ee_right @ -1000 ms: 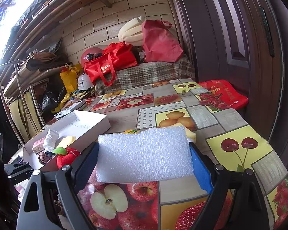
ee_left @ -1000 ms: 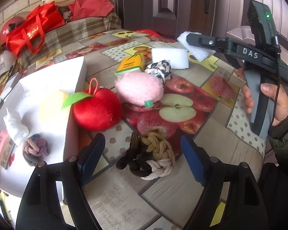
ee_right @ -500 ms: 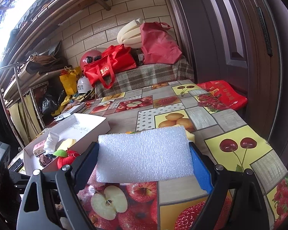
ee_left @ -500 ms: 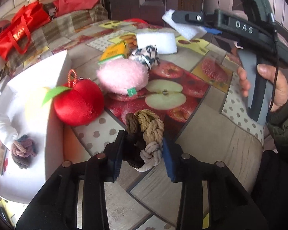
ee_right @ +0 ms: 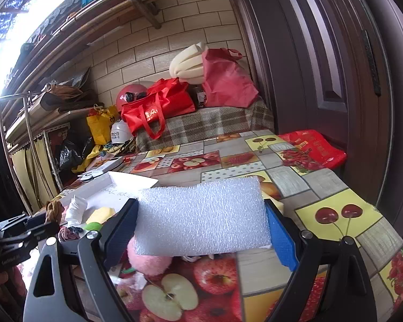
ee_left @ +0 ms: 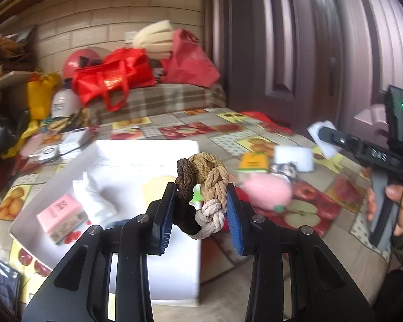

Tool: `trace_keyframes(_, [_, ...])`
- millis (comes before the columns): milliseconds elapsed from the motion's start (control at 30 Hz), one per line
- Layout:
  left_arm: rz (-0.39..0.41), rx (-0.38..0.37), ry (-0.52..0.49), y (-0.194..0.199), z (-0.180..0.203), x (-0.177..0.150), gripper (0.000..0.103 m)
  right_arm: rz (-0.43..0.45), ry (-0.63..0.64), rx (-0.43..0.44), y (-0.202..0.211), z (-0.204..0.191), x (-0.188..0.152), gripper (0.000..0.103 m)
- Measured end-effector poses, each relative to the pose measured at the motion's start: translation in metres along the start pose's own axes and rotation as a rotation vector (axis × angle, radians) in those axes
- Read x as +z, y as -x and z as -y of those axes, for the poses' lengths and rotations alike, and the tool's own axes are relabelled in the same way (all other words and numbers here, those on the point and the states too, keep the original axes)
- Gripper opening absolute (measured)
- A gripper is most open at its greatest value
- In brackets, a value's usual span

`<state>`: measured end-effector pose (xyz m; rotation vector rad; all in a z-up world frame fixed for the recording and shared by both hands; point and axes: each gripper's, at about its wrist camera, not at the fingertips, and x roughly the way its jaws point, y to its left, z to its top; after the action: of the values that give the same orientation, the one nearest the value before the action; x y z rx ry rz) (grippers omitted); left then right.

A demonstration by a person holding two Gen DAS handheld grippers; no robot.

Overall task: Organize soft objects
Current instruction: 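Carry rope knot with left tool while right tool carries foam block, release both into tray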

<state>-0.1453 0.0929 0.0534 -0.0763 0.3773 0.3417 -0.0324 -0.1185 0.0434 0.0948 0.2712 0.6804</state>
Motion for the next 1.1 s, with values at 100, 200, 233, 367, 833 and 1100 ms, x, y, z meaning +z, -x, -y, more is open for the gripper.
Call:
trace_keyframes(100, [0.036,0.074,0.015,0.003,-0.018,-0.001,0.035,-0.001,0.034,0.008,-0.005,-0.015,-0.001,0.090])
trace_keyframes(200, [0.041,0.113,0.047,0.003,-0.036,-0.003,0.035,-0.002,0.073,0.024,-0.010,-0.030,-0.002,0.090])
trace_keyframes(233, [0.043,0.124,0.056,0.003,-0.042,-0.003,0.035,-0.004,0.081,0.028,-0.011,-0.034,-0.003,0.090])
trace_keyframes(367, [0.048,0.160,0.069,0.004,-0.058,-0.004,0.035,-0.015,0.084,0.051,-0.020,-0.047,-0.005,0.090])
trace_keyframes(833, [0.047,0.223,0.110,0.001,-0.085,-0.005,0.035,-0.041,0.137,0.124,-0.045,-0.093,-0.012,0.090])
trace_keyframes(1100, [0.042,0.243,0.122,-0.003,-0.094,-0.004,0.035,-0.053,0.159,0.133,-0.060,-0.111,-0.014,0.090])
